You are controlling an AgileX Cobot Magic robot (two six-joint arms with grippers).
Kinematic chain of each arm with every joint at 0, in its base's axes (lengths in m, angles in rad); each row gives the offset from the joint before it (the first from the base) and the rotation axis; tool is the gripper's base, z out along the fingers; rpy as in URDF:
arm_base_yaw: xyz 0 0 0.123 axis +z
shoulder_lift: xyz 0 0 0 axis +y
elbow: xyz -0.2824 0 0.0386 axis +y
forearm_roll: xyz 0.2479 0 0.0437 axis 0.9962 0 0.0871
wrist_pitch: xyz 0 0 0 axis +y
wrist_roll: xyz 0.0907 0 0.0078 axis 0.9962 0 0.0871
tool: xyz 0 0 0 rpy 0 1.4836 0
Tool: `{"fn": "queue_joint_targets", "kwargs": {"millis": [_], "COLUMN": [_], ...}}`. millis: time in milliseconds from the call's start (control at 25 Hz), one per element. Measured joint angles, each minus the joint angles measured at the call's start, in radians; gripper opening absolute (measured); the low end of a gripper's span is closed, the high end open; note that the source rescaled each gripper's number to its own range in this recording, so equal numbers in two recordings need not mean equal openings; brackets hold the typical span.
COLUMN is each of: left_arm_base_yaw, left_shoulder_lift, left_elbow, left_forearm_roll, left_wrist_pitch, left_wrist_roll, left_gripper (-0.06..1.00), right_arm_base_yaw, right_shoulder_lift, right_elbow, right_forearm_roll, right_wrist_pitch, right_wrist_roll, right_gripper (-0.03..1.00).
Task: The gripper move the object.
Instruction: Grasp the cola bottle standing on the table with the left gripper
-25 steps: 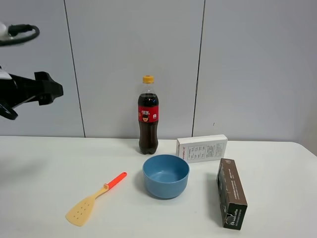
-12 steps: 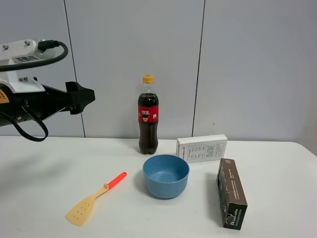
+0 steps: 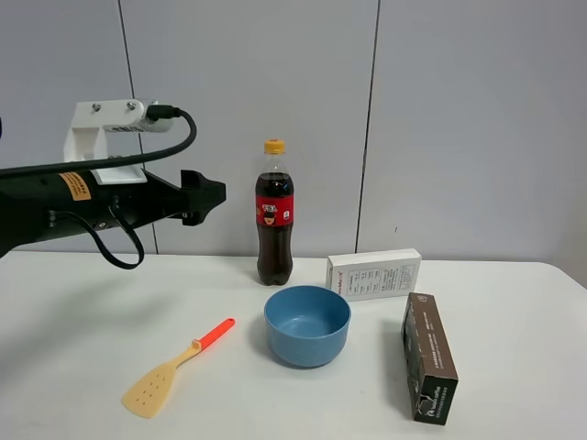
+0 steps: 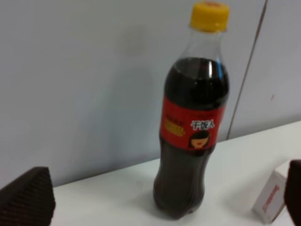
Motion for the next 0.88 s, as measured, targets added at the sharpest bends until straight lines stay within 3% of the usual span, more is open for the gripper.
{"fn": "queue_joint_targets", "kwargs": {"millis": [480, 880], "left_arm_base_yaw": [-0.005, -0.038], "left_shoulder_lift": [0.151, 0.255], "left_elbow": [-0.194, -0.332], "left_forearm_roll": [0.078, 0.093], "left_wrist_pitch": [0.037, 0.085], "left_wrist_roll": [0.0, 0.0], "left_gripper": [1.0, 1.0], "right_arm_base_yaw": [0.0, 0.0], "right_shoulder_lift": [0.0, 0.0], "right_elbow": [0.0, 0.0], "right_forearm_roll": [0.0, 0.0], "right_wrist_pitch": [0.0, 0.0], "right_wrist_roll": [0.0, 0.0], "right_gripper": [1.0, 1.0]}}
